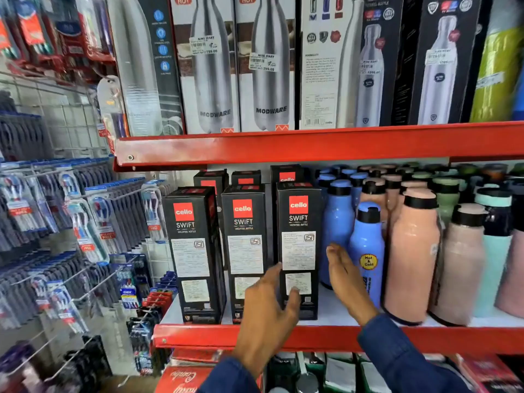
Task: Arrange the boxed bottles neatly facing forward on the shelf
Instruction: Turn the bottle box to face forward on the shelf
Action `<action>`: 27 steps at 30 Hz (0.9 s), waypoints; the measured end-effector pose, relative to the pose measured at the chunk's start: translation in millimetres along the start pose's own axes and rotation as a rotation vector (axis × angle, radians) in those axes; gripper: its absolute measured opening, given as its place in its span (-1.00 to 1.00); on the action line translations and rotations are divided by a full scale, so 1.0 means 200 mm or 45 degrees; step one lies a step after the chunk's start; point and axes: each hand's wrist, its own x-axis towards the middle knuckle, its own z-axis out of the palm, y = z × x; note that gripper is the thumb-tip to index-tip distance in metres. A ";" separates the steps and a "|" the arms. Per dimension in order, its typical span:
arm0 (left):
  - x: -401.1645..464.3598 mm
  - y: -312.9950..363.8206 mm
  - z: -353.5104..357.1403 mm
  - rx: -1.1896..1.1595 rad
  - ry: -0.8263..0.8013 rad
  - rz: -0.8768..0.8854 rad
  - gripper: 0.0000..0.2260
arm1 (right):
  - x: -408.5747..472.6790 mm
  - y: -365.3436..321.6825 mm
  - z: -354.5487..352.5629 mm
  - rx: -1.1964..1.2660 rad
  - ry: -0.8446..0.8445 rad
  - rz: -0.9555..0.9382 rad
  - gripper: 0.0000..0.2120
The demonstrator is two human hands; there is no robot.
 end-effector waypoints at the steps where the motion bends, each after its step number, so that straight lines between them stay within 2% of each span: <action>1: 0.01 0.01 0.01 -0.015 0.004 -0.022 -0.49 | 0.01 0.01 0.01 0.025 -0.020 0.066 -0.60; 6: 0.05 0.01 0.09 0.027 0.017 -0.063 -0.36 | 0.06 0.05 0.06 0.173 -0.160 0.202 -0.70; 9: 0.07 0.00 0.12 -0.002 0.029 -0.027 -0.38 | 0.11 0.08 0.07 0.154 -0.264 0.144 -0.69; 13: 0.09 -0.02 0.15 -0.023 0.034 0.002 -0.44 | 0.10 0.02 0.04 0.233 -0.375 0.196 -0.68; 15: 0.09 -0.02 0.16 -0.050 0.037 -0.004 -0.41 | 0.10 0.03 0.02 0.221 -0.421 0.166 -0.71; 19: 0.10 0.00 0.16 -0.093 0.078 -0.005 -0.30 | 0.13 0.10 -0.03 0.274 -0.348 0.041 -0.68; 23: 0.15 0.00 0.17 -0.151 0.062 0.007 -0.26 | 0.07 0.11 -0.06 0.329 -0.150 -0.093 -0.77; 27: 0.20 -0.06 0.19 -0.159 0.017 0.037 -0.26 | 0.01 0.11 -0.04 0.176 -0.002 -0.302 -0.81</action>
